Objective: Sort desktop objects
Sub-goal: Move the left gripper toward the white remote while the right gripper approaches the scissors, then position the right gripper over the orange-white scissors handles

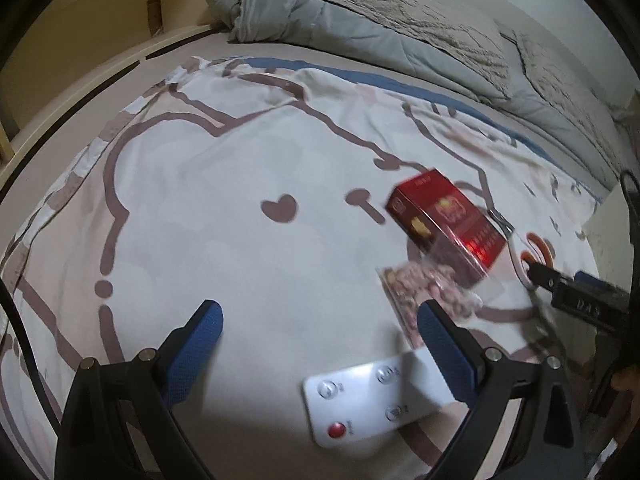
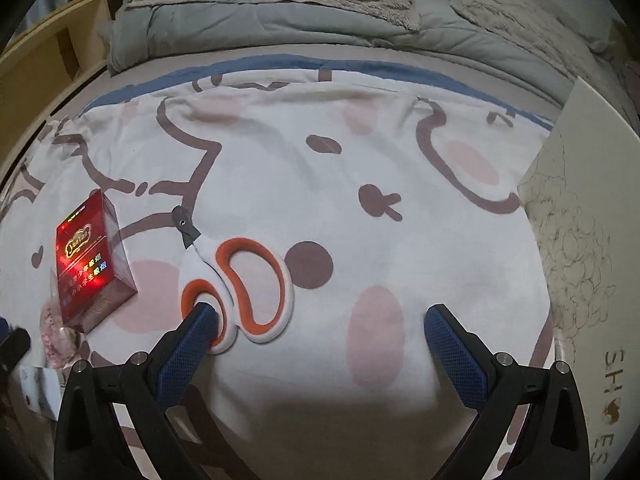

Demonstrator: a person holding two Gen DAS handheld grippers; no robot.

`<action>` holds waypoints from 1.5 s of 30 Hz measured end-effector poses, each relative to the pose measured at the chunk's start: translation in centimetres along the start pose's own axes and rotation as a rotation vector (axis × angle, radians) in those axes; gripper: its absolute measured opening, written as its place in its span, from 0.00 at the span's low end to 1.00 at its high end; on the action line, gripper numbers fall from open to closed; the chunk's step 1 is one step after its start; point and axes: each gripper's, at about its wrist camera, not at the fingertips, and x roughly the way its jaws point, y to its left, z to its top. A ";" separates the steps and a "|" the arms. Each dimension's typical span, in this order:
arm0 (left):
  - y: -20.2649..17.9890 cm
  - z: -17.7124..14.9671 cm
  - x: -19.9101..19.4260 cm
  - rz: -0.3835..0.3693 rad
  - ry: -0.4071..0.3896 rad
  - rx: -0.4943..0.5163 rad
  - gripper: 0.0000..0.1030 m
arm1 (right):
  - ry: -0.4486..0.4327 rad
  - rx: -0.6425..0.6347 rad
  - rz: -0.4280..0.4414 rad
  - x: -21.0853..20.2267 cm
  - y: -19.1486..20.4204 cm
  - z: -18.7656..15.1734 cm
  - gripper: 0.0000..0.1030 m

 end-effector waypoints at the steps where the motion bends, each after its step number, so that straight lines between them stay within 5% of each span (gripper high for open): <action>1: -0.2 -0.3 0.0 0.004 0.002 0.010 0.96 | -0.002 -0.006 -0.001 -0.1 0.0 -0.2 1.00; 15: -3.0 -2.6 -0.1 0.044 0.012 0.043 0.96 | 0.021 -0.004 0.003 -2.4 -1.0 -3.9 1.00; 31: -3.2 -3.4 -0.1 0.002 0.005 0.047 0.96 | 0.031 -0.017 0.035 -6.1 -2.3 -9.4 1.00; 45: -3.1 -3.9 -0.3 0.037 0.015 0.075 0.96 | 0.029 -0.142 0.099 -7.8 -2.5 -12.1 1.00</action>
